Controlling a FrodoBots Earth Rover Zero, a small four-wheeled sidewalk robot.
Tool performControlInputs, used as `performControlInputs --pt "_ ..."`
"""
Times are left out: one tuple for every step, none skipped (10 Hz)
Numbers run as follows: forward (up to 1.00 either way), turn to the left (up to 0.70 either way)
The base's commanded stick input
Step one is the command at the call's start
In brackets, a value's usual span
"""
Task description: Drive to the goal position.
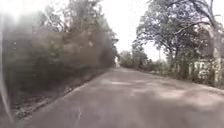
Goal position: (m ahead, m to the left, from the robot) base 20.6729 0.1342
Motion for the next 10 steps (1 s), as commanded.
performControlInputs --pt "0.7 0.0" --pt "0.7 0.0" --pt "0.7 0.0" --pt "0.7 0.0" --pt "0.7 0.0" --pt "0.7 0.0" --pt "0.7 0.0" --pt "0.7 -0.16" --pt "0.7 -0.06" --pt "0.7 0.0"
